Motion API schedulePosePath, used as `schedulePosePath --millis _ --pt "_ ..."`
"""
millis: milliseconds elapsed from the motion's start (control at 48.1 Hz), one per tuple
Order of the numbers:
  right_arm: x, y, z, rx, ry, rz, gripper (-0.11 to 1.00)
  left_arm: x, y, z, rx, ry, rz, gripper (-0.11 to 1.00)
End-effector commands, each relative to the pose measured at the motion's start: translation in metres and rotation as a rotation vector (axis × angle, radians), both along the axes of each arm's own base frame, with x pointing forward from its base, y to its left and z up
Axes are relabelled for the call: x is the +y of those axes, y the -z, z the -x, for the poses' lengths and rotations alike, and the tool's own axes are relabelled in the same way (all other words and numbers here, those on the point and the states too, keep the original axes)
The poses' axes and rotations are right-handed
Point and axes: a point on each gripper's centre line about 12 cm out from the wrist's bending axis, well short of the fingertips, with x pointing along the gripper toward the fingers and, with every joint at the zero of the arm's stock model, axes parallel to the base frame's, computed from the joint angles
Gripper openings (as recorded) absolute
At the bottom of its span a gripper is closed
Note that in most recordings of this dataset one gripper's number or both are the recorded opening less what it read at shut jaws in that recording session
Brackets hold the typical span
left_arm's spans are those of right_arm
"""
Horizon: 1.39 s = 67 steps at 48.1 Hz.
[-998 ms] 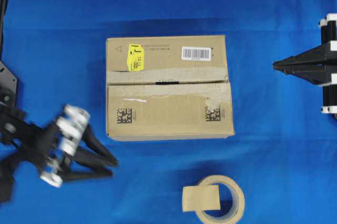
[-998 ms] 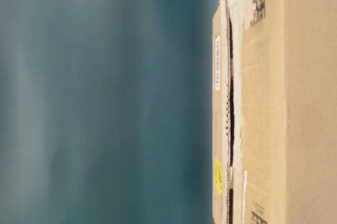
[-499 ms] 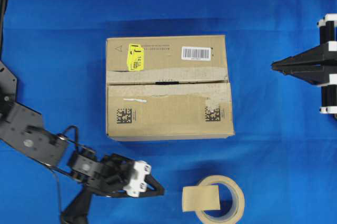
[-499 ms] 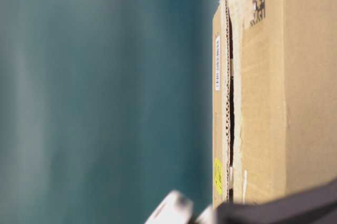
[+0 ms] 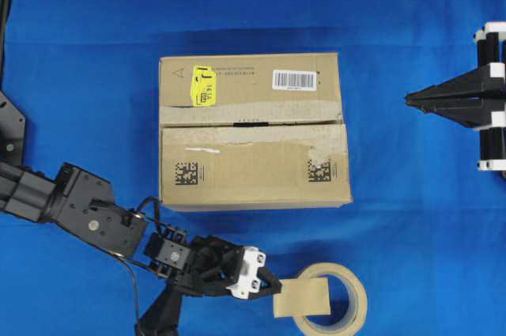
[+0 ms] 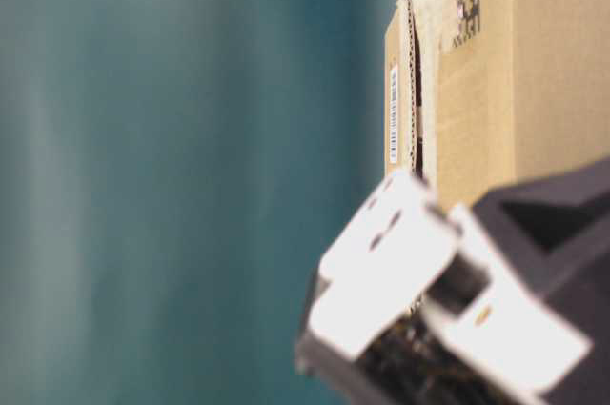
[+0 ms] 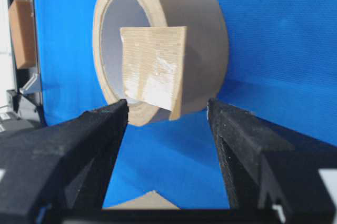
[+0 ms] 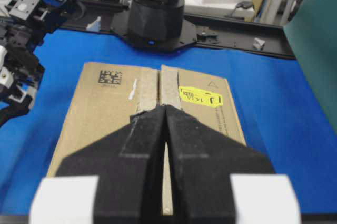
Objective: Apply tape along the seams of the closed cardboard box to seal it securely.
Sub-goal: 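Grasp the loose tape strip on the roll with the left gripper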
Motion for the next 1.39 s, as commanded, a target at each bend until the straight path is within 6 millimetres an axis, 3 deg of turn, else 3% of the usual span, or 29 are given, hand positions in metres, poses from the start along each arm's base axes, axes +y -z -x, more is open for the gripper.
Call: schedulePosePath --millis 0,353,665,811,998,1372 --pt "0.000 -0.006 -0.001 -0.021 0.001 0.006 0.01 -0.002 -0.012 -0.009 -0.024 -0.006 0.013 0.59" --pt "0.000 -0.005 -0.001 -0.017 0.001 0.009 0.01 -0.007 -0.008 -0.014 0.000 0.001 0.004 0.54" --pt "0.000 -0.005 -0.001 -0.014 0.001 0.009 0.01 -0.007 -0.001 -0.013 0.089 -0.015 -0.003 0.01" --pt "0.000 -0.005 -0.001 -0.014 0.001 0.009 0.01 -0.006 -0.004 -0.011 0.087 -0.016 0.000 0.00" --pt "0.000 -0.005 -0.001 -0.011 0.001 0.009 0.01 -0.005 -0.024 -0.008 0.049 -0.016 0.017 0.00" --pt "0.000 -0.005 -0.001 -0.009 0.001 0.009 0.01 0.007 -0.080 -0.006 -0.093 -0.021 0.044 0.00"
